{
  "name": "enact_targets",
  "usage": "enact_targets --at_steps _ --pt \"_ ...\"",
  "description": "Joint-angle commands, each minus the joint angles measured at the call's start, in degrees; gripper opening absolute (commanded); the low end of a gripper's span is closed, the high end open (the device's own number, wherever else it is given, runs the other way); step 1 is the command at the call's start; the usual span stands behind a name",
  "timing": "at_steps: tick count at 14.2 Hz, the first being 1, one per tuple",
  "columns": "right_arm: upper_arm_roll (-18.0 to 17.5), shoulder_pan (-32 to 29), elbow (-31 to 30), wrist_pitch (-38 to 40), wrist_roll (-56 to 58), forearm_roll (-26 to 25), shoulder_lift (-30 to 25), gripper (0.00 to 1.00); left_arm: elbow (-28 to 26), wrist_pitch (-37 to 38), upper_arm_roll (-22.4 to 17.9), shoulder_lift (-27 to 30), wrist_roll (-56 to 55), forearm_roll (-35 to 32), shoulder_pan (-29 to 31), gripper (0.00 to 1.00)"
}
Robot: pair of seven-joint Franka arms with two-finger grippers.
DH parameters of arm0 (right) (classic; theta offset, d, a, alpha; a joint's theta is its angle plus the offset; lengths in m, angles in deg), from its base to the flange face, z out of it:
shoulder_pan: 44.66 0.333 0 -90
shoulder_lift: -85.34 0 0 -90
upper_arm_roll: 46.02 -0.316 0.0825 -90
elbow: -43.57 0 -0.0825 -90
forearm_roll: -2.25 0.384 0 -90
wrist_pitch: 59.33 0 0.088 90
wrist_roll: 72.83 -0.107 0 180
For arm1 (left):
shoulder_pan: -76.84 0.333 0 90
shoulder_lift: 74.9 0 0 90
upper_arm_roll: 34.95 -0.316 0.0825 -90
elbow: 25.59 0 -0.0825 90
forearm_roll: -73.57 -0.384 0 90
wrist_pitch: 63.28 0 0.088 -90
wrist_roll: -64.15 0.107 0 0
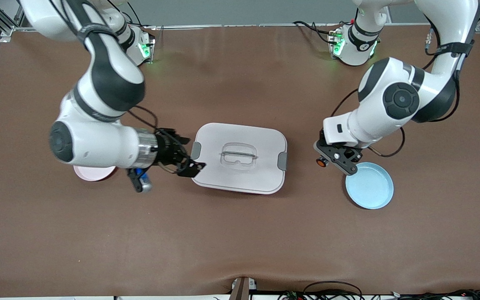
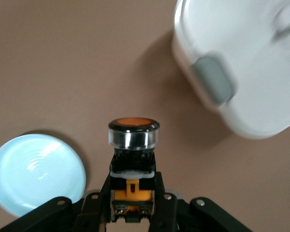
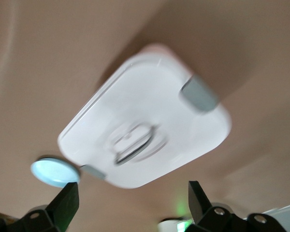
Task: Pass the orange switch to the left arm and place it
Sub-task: 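Move the switch to the blue plate while the right gripper withdraws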
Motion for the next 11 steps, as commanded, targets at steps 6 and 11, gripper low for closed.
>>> enact_targets --at_steps 6,11 --pt "-0.8 -12.0 -0.1 15.9 36.4 -15.6 -4.0 1.0 -4.6 -2.3 0.5 -3.3 18.7 -13.7 5.7 0.0" --pt "-1.0 -17.1 -0.1 22.6 51.2 -25.6 -6.5 1.0 -12.6 -15.1 0.5 -3.7 28.9 -15.3 11.8 0.0"
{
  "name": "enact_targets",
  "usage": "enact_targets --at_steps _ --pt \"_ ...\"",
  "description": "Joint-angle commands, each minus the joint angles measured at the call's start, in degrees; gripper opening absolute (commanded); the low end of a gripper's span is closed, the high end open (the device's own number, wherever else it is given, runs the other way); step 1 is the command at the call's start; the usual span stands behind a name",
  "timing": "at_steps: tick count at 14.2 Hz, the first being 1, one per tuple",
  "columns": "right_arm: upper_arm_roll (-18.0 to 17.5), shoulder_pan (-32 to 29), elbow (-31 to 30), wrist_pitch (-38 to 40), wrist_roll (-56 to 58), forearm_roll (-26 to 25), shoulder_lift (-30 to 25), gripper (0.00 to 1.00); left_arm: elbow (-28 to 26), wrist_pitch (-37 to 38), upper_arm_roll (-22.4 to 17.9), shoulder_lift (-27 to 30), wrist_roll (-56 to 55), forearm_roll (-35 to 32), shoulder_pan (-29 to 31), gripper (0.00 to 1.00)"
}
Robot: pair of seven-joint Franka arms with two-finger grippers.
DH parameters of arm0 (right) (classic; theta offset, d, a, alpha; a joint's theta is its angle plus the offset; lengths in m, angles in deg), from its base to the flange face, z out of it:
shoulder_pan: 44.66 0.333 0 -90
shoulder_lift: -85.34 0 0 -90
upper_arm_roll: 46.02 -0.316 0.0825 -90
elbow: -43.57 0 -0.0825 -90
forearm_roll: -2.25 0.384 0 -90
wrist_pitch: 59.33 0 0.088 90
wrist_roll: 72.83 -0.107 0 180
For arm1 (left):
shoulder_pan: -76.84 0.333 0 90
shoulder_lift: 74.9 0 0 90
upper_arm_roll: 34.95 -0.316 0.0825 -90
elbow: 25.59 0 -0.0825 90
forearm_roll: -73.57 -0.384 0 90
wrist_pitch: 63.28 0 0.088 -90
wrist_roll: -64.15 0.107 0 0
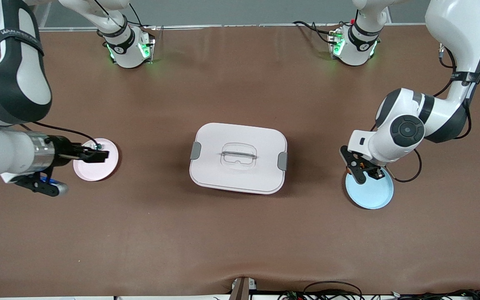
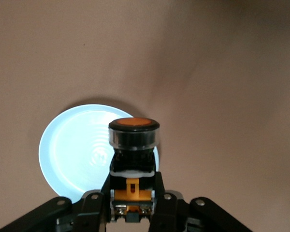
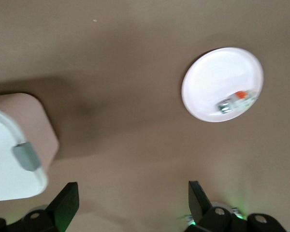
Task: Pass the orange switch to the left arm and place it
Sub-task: 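Move the switch to the blue plate while the right gripper withdraws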
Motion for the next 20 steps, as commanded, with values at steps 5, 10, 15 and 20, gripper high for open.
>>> enact_targets --at_steps 5,10,15,20 --pt "-1.0 -5.3 -0.9 7.1 8.2 -4.0 -5.8 1.0 -4.6 -14.6 0.6 -5.6 19.7 -1.1 9.6 0.0" --pt "-1.6 -5.1 -2.1 8.5 8.9 -7.4 -6.8 1.0 -3.9 -21.2 0.5 -11.6 32.1 -2.4 14.2 0.0" --pt "-1.6 -5.1 -3.7 7.6 11.7 -7.2 -7.9 1.0 -1.8 -21.3 0.5 -13.8 31.9 -6.8 14.1 0.0" --pt "-1.9 -4.9 -3.7 5.5 13.7 -6.6 -8.4 1.0 0.6 -21.3 0.6 -16.0 30.1 -8.0 13.1 0.05"
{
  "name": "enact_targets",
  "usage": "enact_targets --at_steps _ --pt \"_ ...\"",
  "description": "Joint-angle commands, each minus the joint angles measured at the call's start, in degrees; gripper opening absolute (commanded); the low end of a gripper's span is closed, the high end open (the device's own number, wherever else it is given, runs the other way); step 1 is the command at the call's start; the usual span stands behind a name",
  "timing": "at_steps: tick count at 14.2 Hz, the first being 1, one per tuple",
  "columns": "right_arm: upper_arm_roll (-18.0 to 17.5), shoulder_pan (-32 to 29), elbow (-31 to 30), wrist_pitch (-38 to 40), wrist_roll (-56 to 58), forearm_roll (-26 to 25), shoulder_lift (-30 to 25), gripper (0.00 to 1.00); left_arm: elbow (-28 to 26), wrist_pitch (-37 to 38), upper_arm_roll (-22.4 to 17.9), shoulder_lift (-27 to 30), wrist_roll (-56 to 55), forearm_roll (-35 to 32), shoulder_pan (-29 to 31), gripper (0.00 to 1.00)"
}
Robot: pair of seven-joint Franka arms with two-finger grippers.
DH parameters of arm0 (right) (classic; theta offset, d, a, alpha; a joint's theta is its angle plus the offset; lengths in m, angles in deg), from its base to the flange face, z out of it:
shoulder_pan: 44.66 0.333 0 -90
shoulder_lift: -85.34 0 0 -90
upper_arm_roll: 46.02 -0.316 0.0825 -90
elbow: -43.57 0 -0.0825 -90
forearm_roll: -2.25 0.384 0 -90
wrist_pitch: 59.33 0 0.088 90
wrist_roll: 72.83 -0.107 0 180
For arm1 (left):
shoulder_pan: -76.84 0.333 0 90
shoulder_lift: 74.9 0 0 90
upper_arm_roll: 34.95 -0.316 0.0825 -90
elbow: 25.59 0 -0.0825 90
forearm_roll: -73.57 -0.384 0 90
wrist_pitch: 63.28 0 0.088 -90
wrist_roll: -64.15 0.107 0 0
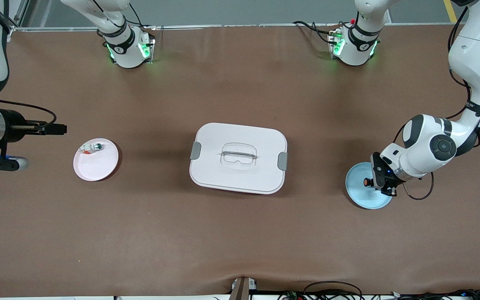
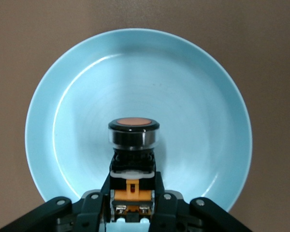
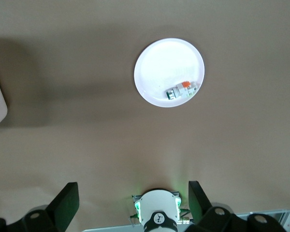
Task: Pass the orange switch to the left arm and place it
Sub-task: 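Lower the switch onto the blue plate and open the left gripper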
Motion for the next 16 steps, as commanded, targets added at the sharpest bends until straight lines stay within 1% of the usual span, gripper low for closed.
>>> enact_targets --at_steps 1,2,3,4,8,9,12,14,16 --pt "-0.6 0.0 -2.1 -1.7 1.1 -0.6 -2.2 1.0 1.9 -0.2 0.4 -1.6 -2.9 -1.5 -0.6 0.21" --pt "-0.5 0.2 -2.1 -1.4 1.2 -0.7 -2.3 1.0 1.9 -0.2 0.4 -1.7 -4.8 -1.6 -0.5 0.56" --pt "-0.6 0.2 -1.8 -0.5 1.3 -0.9 -2.3 1.0 1.9 -0.2 0.4 -1.7 -5.8 -1.6 -0.6 0.87" --pt "-0.5 0.0 -1.6 -0.3 1.1 -1.1 -2.3 1.0 1.9 -0.2 0.4 -1.7 -6.9 -1.6 -0.6 1.0" --pt "0.1 -0.2 -1.6 0.1 0.1 -1.6 -4.7 1.0 2.1 0.9 0.7 0.4 -13.6 -1.5 -0.4 1.0" --pt "0.1 -0.2 -1.6 0.2 0.2 -1.5 -5.9 1.0 2.2 2.1 0.8 1.6 -15.6 -1.0 -0.3 1.0" --pt "-0.1 -1.4 -2.1 0.2 0.2 -0.4 -6.4 1.0 2.7 6.8 2.1 5.2 -25.0 0.0 0.2 1.0" --pt "0.0 -2.6 -2.8 -1.4 0.6 1.3 -6.5 1.0 4.2 11.2 2.9 8.3 -30.8 3.5 0.2 1.0" --pt "-0.1 -4.5 -6.3 -3.2 0.6 1.5 -8.2 1.0 6.2 15.4 3.3 11.2 -35.9 7.5 0.2 1.0"
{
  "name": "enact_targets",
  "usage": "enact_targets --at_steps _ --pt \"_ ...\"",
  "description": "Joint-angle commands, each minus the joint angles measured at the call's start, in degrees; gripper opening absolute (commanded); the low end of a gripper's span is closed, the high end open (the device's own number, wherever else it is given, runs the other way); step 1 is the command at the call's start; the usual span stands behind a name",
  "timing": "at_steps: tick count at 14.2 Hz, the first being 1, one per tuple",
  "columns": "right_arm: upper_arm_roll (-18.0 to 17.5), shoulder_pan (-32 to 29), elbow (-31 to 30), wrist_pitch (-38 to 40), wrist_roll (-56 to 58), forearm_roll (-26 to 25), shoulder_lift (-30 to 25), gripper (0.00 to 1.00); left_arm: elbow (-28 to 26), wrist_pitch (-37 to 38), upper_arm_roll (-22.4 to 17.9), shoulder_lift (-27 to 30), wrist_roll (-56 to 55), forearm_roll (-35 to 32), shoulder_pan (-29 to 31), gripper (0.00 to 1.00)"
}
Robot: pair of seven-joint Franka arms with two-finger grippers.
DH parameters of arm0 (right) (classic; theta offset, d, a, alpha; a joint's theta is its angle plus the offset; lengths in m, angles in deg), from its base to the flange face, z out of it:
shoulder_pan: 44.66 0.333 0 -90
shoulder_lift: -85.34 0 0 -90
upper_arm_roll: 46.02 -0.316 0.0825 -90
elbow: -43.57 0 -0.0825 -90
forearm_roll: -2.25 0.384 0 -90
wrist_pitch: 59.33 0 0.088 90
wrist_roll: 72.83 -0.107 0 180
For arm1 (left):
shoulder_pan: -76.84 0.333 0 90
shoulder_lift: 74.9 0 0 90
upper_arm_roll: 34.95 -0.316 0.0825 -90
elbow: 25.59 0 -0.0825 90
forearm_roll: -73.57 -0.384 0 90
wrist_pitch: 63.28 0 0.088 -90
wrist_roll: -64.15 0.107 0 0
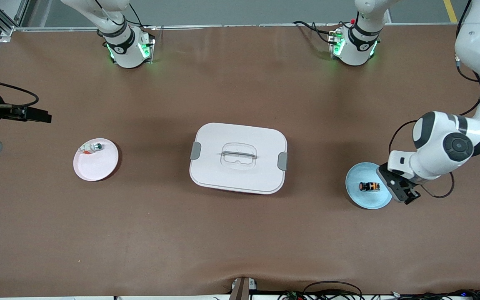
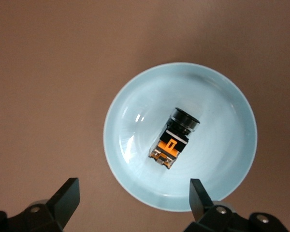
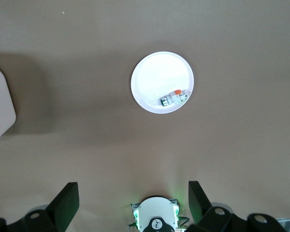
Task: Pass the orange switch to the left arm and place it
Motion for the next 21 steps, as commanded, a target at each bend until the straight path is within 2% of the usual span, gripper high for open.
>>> enact_targets --at_steps 1,4,7,10,13,15,17,21 --pt "-0.5 -3.1 -5.9 -2.3 0.3 1.5 -3.4 1.0 2.2 7.2 0.9 5.5 -7.0 5.6 0.4 1.0" --pt "-0.6 -3.1 -5.8 -2.2 0.2 1.5 -3.8 1.0 6.5 15.8 0.9 9.3 -13.0 11.3 0.4 1.0" --pt "0.2 0.3 -5.9 -2.4 0.1 1.4 -5.5 1.0 8.9 22.5 0.8 13.0 -17.1 12.6 0.5 1.0" --pt "8.3 8.7 -6.6 -5.2 0.1 1.4 -7.2 1.0 8.9 25.9 0.9 17.6 -24.3 12.7 0.4 1.0" --pt "8.7 9.1 -8.0 -7.0 0.0 1.5 -8.3 1.0 9.0 29.9 1.9 22.3 -34.1 15.1 0.4 1.0" --pt "8.7 9.0 -13.9 -12.2 0.0 1.6 -12.1 1.0 9.3 32.4 2.4 25.2 -41.6 17.1 0.3 1.0" --pt "9.1 9.0 -18.7 -15.7 0.1 3.6 -15.6 1.0 11.3 35.9 2.6 26.7 -44.4 17.4 0.3 1.0" --pt "10.5 9.3 -18.4 -15.7 0.8 4.0 -15.7 1.0 16.6 41.0 2.4 26.8 -45.0 17.5 -0.1 1.0"
